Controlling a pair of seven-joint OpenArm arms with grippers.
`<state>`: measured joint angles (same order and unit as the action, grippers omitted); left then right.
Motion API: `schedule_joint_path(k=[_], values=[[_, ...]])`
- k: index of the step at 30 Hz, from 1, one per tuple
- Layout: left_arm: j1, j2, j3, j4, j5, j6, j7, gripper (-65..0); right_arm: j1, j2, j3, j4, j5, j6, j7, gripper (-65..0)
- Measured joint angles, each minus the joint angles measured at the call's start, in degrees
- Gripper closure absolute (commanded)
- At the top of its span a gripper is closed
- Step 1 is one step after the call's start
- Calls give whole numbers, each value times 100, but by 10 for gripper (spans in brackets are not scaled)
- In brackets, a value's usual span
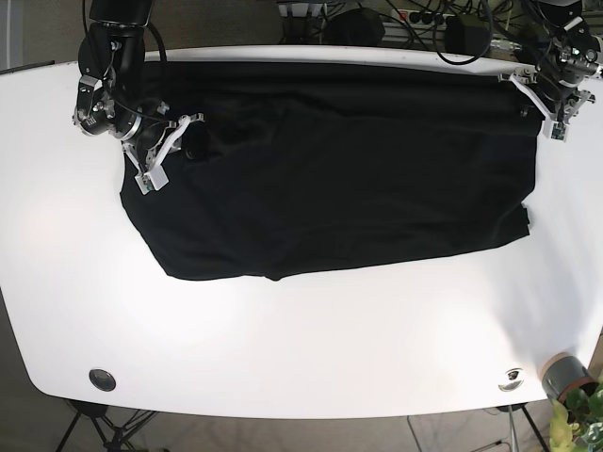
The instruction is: Fold the T-shirt properly
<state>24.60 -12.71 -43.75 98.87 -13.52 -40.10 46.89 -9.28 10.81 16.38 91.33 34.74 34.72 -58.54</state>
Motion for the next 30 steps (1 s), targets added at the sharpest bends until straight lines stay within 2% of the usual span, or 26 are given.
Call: schedule_joint_path(k=[5, 15, 30], values=[[0, -2, 0, -4, 0, 0, 2, -253, -13, -2, -15, 72, 2, 0, -24, -24], [0, -2, 0, -4, 0, 0, 0, -253, -20, 0, -2, 905, 22, 0, -42, -24], [17, 0, 0, -7, 0, 0, 2, -253, 479, 33, 4, 881, -15, 26, -70, -25]])
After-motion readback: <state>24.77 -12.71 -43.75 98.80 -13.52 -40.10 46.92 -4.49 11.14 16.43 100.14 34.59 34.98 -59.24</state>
